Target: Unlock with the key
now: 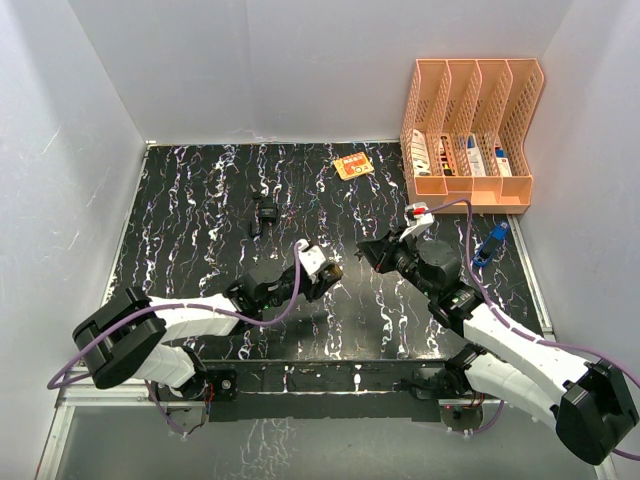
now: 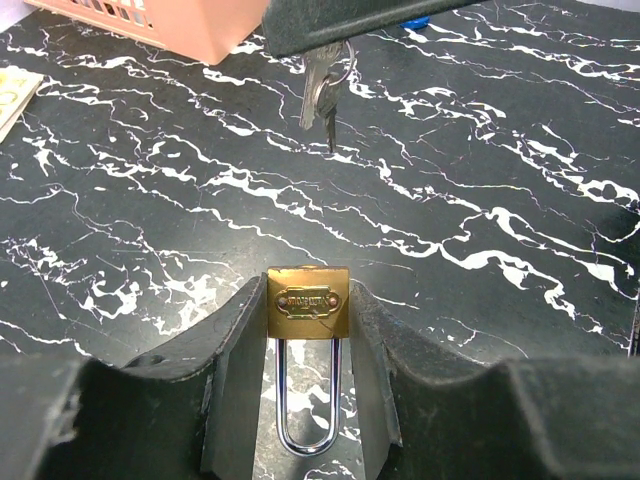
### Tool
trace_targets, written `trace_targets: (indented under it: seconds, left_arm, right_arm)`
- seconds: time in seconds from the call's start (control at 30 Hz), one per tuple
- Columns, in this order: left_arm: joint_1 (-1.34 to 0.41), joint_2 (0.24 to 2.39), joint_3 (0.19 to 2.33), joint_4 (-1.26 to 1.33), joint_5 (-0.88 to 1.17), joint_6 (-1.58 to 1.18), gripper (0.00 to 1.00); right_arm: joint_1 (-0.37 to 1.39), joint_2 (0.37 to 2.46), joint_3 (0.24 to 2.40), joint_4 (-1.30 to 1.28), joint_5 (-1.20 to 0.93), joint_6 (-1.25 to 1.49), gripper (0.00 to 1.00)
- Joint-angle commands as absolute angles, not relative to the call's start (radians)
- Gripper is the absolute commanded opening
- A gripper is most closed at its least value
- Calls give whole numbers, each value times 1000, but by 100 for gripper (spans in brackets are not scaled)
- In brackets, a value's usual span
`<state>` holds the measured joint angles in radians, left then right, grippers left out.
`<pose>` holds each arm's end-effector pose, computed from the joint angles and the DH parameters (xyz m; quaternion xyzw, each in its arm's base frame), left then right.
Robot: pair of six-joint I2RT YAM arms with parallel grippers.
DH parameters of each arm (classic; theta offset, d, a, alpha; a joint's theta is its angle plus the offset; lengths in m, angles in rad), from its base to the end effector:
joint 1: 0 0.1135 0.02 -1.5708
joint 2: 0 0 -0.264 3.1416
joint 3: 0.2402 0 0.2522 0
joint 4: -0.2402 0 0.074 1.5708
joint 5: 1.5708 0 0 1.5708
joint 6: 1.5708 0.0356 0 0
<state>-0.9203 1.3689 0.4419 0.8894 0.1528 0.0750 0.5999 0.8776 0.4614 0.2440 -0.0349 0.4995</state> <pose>0.1599 -0.2191 0.2081 0.3894 0.6058 -0.3338 0.6083 0.1706 0.1182 0.2536 -0.0496 0.7636 0.3476 0.5418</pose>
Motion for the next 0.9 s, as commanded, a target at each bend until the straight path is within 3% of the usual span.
trace_targets:
  seconds: [0.0,0.87]
  left_arm:
    - [-931,1382,472,968,150,97,0]
    - [-936,1393,424,1094,105,135,0]
  right_arm:
    - [597,863,466,294,-23,495,0]
    - [597,952,443,388,-54,554,0]
